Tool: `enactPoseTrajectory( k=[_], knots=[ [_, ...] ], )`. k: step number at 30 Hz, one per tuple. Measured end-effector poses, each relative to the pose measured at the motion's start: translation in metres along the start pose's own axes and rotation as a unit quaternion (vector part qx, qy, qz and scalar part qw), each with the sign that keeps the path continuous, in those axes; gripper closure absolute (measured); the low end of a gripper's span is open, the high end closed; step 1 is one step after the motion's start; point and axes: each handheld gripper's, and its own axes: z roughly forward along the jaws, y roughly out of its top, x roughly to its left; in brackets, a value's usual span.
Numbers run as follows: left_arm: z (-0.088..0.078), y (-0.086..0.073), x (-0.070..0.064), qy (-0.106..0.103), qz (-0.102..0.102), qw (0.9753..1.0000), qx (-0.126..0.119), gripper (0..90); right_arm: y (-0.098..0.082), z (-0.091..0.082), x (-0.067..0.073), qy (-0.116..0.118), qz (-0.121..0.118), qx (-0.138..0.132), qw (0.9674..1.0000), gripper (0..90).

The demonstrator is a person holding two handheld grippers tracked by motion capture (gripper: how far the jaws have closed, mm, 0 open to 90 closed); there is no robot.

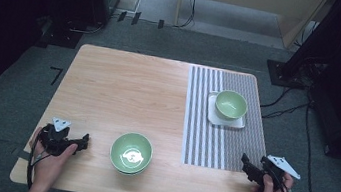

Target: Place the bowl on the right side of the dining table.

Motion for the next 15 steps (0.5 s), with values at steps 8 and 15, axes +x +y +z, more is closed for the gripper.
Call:
enactPoseTrajectory(
  k=[8, 15],
  knots=[
    [-0.0001, 0.0000, 0.0001, 0.000, 0.000, 1.0000, 0.000, 0.0, -0.0082, -0.0050, -0.0054, -0.007, 0.000, 0.008, 0.9999, 22.8],
    [0.0000, 0.0000, 0.0000, 0.000, 0.000, 1.0000, 0.000, 0.0, -0.0110, -0.0086, -0.0088, -0.013, -0.004, 0.008, 0.9999, 22.8]
  ],
)
